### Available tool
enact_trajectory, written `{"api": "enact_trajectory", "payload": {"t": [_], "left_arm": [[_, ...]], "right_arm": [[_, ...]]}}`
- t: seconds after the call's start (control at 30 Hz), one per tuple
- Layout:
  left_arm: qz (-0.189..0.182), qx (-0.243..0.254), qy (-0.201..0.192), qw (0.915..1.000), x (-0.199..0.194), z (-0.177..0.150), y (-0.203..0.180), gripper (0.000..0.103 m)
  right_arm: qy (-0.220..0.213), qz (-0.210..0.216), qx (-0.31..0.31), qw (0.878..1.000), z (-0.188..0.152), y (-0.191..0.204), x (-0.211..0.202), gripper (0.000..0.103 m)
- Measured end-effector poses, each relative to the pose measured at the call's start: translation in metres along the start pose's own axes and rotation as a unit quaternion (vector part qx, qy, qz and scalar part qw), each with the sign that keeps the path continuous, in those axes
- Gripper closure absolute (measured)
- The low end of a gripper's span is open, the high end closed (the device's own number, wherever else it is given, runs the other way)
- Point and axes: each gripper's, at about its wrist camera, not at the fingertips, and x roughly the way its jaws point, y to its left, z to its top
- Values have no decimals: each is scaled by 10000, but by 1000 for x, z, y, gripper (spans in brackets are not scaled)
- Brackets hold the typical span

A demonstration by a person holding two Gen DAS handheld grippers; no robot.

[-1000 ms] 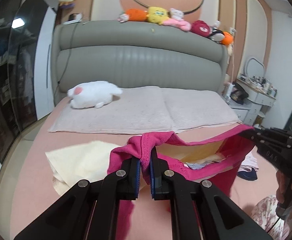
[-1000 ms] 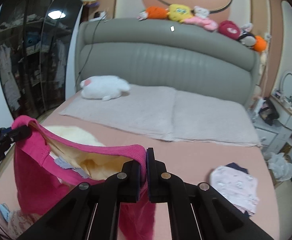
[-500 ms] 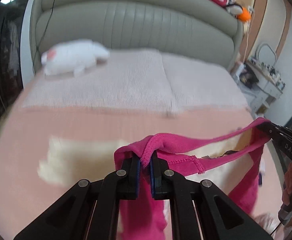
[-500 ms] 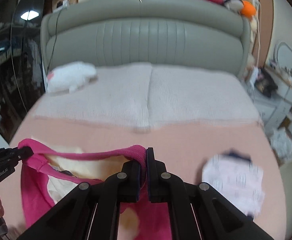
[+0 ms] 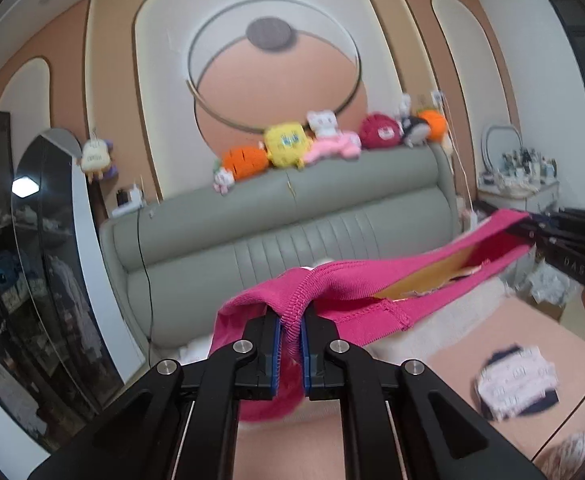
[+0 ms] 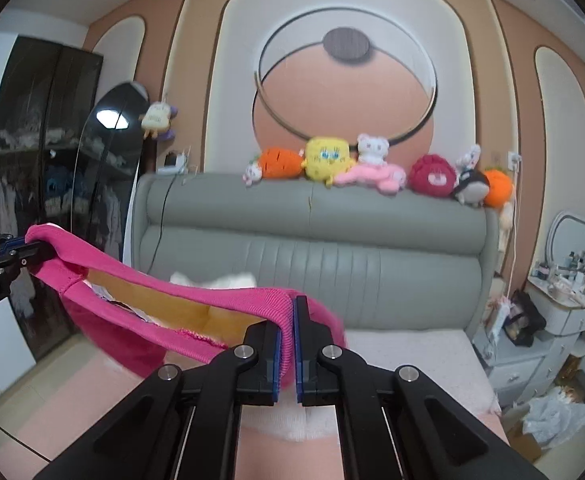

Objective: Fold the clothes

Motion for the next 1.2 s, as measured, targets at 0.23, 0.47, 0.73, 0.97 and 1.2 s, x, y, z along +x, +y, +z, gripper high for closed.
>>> {"api": "enact_trajectory", "payload": {"t": [0.23, 0.47, 0.73, 0.97, 1.2], "left_arm": [[-863, -839, 2602, 9580, 91, -227, -59, 96], [-1126, -698, 4382, 8891, 157, -382, -122, 97], [-1566, -1168, 4700, 8608, 148, -403, -119, 88], [-1417, -1708, 4340, 8731, 127, -379, -67, 85], [-250, -3255, 4165, 8485, 188, -426, 14, 85]], "right_arm": [[2187, 20, 612, 9739, -219, 8, 25, 102], [3968, -162, 622, 9157, -396, 39, 64, 102], [4788, 193, 501, 8763, -440, 55, 51, 96], [4646, 790, 1073, 8754, -403, 29, 23, 50], [3936, -806, 1316, 9063, -397, -15, 72, 52]]}}
